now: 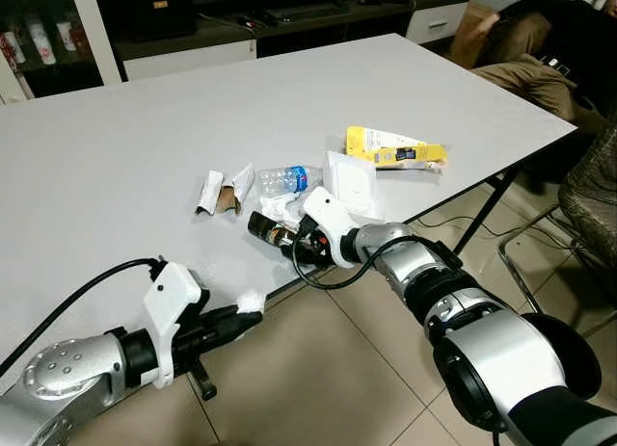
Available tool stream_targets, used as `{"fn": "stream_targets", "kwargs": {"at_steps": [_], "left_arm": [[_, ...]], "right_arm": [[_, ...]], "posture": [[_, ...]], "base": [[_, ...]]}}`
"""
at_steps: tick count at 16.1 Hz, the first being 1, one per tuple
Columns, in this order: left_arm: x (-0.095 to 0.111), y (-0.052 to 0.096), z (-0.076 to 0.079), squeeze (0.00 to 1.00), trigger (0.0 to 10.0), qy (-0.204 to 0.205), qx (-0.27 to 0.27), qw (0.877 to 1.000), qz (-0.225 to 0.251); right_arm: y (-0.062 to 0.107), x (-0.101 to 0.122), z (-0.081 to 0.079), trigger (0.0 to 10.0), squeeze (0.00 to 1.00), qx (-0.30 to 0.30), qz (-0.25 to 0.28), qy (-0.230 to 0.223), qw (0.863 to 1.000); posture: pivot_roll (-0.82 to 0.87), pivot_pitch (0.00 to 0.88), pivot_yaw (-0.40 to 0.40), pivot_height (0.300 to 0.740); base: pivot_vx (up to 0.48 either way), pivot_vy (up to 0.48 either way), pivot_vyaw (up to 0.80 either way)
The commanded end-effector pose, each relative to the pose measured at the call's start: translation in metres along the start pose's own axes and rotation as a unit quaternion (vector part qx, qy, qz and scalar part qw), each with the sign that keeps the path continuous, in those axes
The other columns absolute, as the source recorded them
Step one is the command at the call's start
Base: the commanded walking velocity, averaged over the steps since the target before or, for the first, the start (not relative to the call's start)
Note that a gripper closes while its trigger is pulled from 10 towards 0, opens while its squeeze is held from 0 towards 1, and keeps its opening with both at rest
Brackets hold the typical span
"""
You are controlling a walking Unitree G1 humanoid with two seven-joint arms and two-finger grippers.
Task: Picking trash to rubbish bin
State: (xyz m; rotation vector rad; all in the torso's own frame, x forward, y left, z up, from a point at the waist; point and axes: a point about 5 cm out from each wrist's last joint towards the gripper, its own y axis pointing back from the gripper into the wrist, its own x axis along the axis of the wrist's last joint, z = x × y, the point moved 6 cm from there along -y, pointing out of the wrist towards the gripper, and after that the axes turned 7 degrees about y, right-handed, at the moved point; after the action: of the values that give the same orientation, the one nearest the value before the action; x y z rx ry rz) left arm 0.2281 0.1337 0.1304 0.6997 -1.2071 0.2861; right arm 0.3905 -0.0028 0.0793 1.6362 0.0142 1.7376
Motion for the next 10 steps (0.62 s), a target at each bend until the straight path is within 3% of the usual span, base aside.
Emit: {"fn": "stream_targets", "kwargs": {"at_steps": [1,7,10], "left_arm": [[0.002,-0.001,0.005,0.00,0.0,-0.005,-0.015,1.000,-0.004],[0.002,-0.006,0.001,0.00,0.0,-0.010,-0.021,1.000,-0.010],[0.002,-0.009,0.000,0.00,0.0,-0.007,-0.022,1.000,-0.006]], "right_arm": [[0.004,-0.008,0.002,0.0,0.00,0.003,-0.009,-0.013,1.000],[0.008,-0.003,0.004,0.0,0.00,0.010,0.023,-0.041,0.999],[0.013,0.008,0.006,0.0,0.00,0.025,0.073,-0.074,0.994]], "posture": [[0.18,0.000,-0.075,0.740],[0.16,0.000,-0.066,0.740],[0.15,0.000,-0.066,0.740]], "base": [[0.000,0.000,0.00],[0.000,0.000,0.00],[0.000,0.000,0.00]]}}
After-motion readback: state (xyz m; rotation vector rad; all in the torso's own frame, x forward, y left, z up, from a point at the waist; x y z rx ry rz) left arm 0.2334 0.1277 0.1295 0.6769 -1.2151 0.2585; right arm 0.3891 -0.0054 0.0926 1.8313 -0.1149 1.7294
